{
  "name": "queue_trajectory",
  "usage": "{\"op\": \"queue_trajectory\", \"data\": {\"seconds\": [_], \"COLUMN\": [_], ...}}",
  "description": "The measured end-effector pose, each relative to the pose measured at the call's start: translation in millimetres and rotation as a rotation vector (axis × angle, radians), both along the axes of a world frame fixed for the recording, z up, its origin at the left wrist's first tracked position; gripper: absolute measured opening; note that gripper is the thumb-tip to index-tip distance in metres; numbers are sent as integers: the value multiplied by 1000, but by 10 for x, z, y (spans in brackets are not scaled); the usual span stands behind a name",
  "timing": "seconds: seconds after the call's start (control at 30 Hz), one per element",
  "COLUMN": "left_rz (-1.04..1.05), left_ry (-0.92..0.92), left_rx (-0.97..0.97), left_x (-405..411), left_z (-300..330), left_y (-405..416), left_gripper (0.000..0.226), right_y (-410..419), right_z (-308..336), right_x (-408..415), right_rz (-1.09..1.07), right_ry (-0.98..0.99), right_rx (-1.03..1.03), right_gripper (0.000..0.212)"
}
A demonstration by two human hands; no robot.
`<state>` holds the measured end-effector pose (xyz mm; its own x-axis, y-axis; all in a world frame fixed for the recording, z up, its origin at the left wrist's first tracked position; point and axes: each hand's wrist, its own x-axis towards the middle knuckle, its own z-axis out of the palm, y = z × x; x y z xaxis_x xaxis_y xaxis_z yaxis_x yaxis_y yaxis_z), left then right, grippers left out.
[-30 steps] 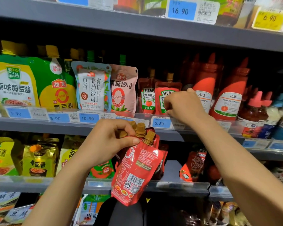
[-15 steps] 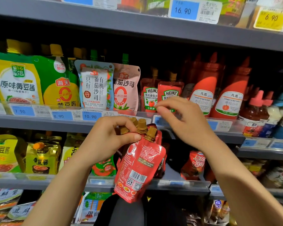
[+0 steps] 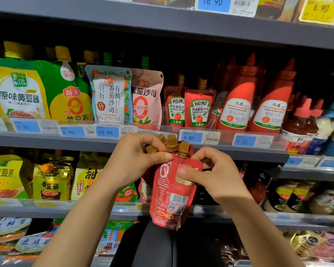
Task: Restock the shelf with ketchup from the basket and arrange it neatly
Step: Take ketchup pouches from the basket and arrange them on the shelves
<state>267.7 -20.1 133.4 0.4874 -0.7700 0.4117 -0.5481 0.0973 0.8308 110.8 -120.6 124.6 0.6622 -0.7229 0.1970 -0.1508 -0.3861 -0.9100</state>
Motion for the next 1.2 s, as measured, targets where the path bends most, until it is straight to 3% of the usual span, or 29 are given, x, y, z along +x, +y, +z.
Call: {"op": "queue_trajectory", "data": {"seconds": [0.37, 0.43, 0.5, 0.6, 0.77, 0.8, 0.93, 1.07, 1.2], "left_rz": [59, 70, 68, 77, 60, 52, 44, 31, 22], "left_ry": [199, 220, 234, 232, 212, 203, 169, 154, 141], "left_rx": [85, 82, 86, 77, 63, 61, 66, 75, 72], "left_x": [190, 195, 185, 184, 168, 169, 220, 229, 211], "left_z": [-62, -79, -78, -52, -19, -19, -7, -1, -2], "left_y": [134, 152, 158, 173, 187, 196, 213, 164, 133], "left_gripper": [21, 20, 19, 23, 29, 29, 25, 14, 17], "right_y": [-160, -190, -251, -406, -665, -699, -773, -893, -974], "right_z": [127, 286, 494, 792, 952, 916, 886, 1059, 1079], "right_x": [-105, -116, -67, 173, 743, 819, 842, 630, 526], "right_rz": [70, 6, -170, -455, -636, -623, -350, -11, 51], "right_ry": [-204, -269, -304, -310, -118, -94, -45, 167, 354], "right_rx": [304, 141, -193, -640, -745, -725, -740, -584, -647], "right_gripper": [25, 29, 34, 21, 15, 14, 57, 69, 92]}}
